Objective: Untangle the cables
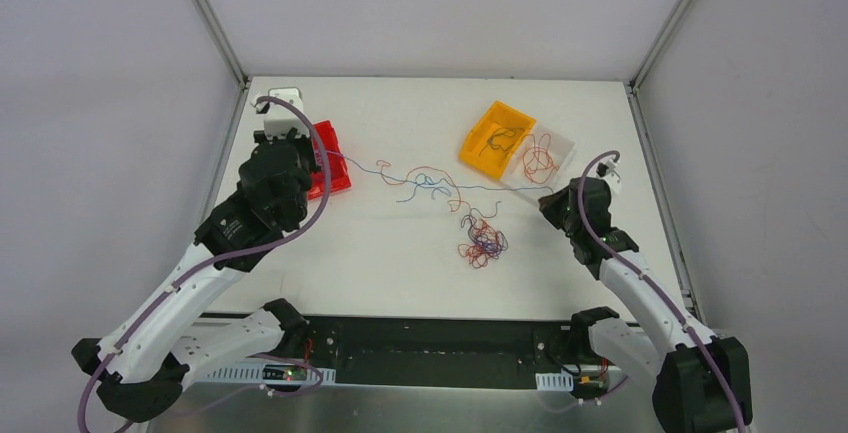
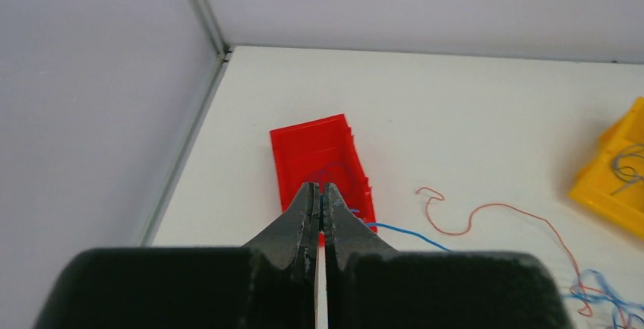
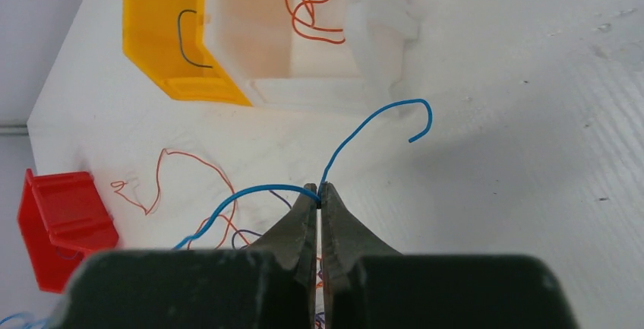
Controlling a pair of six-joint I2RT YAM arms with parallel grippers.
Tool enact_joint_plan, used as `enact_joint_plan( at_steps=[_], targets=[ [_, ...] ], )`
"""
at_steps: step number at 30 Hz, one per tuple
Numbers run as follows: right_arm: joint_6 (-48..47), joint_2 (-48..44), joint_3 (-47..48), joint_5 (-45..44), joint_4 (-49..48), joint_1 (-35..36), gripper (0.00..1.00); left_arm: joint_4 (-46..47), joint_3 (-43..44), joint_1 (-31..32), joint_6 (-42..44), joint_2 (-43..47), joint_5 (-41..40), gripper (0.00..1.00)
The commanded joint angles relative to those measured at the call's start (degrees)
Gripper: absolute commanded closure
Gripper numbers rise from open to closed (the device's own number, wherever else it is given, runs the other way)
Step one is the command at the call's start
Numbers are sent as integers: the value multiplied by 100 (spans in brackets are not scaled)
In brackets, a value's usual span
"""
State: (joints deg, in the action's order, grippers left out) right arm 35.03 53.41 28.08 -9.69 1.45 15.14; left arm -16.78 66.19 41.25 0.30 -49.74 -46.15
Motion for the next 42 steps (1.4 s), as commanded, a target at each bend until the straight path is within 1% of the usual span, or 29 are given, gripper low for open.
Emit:
enact_joint_plan(
  at_steps=[1, 3, 5, 7, 9, 11, 13, 15, 17, 20, 22, 24, 28, 30, 33, 39, 42],
  targets=[
    [316, -103, 275, -518, 460, -112, 100, 59, -173, -14, 58, 254, -1242, 100],
    [420, -196, 238, -629, 477, -151, 100, 60, -236, -15, 35, 294, -1442, 100],
    [283, -306, 207, -498, 402, -159, 100, 60, -309, -12, -3, 336, -1420, 100],
    [48, -386, 165, -47, 87, -156, 100, 49, -433, -13, -150, 419, -1061, 100],
    [9, -426, 190, 131, 42, -156, 100, 39, -551, -18, -337, 410, -796, 100],
    [-241, -411, 327, 482, -46, -152, 100, 24, -650, -13, -523, 326, -615, 100],
    [-521, -342, 487, 1436, -247, -136, 100, 25, -734, -13, -725, 272, -28, 100],
    [-692, -207, 677, 2016, -372, -56, 100, 34, -756, -19, -880, 211, 516, 100],
    [-863, -19, 884, 2298, -292, 131, 99, 34, -725, -12, -970, 98, 841, 100],
    [-1198, 330, 1139, 2567, -228, 543, 95, 42, -689, -12, -979, -30, 1253, 100],
    [-1430, 548, 1292, 2689, -222, 865, 90, 43, -707, -18, -986, -88, 1382, 100],
    [-1553, 777, 1462, 2732, -186, 1208, 90, 43, -729, -13, -1002, -124, 1406, 100],
    [-1605, 1218, 1754, 2769, -176, 1575, 89, 40, -800, -14, -984, -20, 1347, 100],
    [-1625, 1469, 1912, 2853, -172, 1704, 86, 43, -825, -12, -963, 60, 1284, 100],
    [-1672, 1741, 2123, 2965, -14, 1963, 92, 36, -865, -12, -912, 173, 1246, 100],
    [-1714, 1955, 2120, 2935, -66, 2529, 92, 34, -988, -14, -860, 389, 1205, 100],
    [-1766, 1977, 2044, 2855, 14, 2636, 89, 31, -1039, -12, -847, 517, 1238, 100]
  ],
)
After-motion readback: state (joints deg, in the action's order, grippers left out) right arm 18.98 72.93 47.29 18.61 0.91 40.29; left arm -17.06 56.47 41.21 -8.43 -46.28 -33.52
